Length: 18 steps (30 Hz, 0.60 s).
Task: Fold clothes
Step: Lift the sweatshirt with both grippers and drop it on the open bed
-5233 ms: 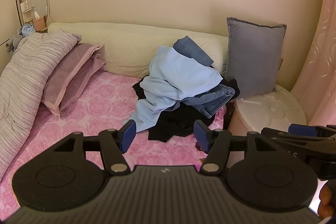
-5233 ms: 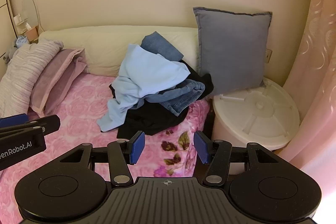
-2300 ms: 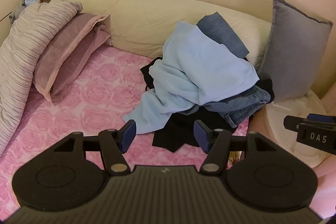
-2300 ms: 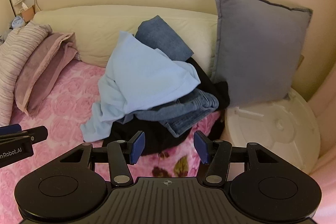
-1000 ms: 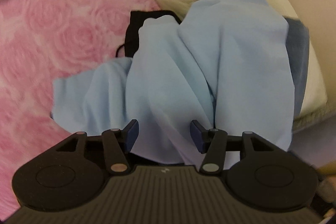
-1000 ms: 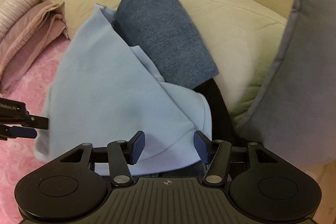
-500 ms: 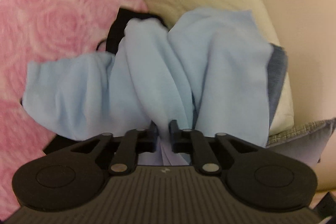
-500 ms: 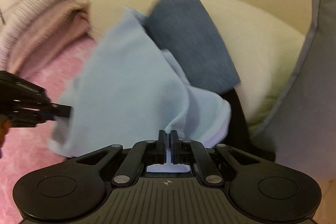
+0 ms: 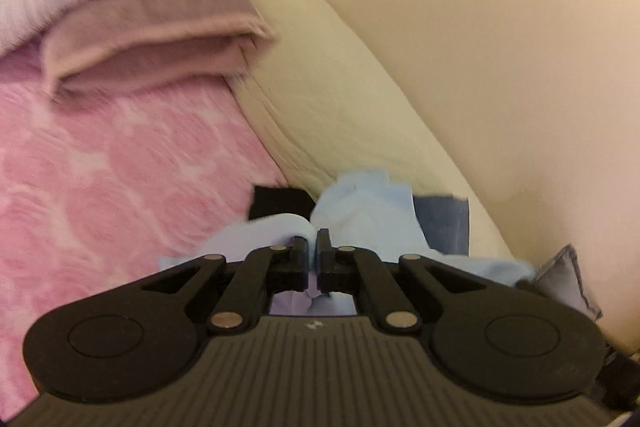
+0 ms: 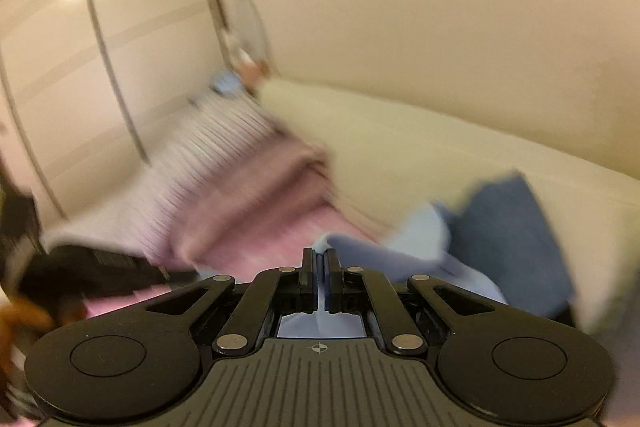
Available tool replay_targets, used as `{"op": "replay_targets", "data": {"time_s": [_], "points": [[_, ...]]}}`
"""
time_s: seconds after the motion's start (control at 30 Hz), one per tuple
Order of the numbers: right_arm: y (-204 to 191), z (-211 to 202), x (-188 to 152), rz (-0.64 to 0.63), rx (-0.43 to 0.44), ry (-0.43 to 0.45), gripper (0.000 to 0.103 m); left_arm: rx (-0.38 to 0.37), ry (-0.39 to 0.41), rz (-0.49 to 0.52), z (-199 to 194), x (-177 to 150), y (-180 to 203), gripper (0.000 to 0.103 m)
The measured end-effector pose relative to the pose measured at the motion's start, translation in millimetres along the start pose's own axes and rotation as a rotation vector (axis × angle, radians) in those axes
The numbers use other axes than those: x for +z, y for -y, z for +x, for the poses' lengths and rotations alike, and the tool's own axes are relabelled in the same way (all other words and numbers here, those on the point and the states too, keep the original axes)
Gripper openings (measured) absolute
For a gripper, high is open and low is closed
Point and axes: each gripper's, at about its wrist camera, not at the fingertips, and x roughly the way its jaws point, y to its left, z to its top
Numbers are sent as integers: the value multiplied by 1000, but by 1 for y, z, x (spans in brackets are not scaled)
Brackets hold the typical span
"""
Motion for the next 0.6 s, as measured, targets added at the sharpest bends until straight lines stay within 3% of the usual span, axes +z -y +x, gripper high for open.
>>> {"op": "replay_targets", "data": {"time_s": [0.37,0.6], "points": [[-139,-29,52,-9,368,141,1,50,365,-36,-205,-1,-48,0],[-246,-50,63,15,591,194,1,149,619,2,-379,-27,-69,0]]}}
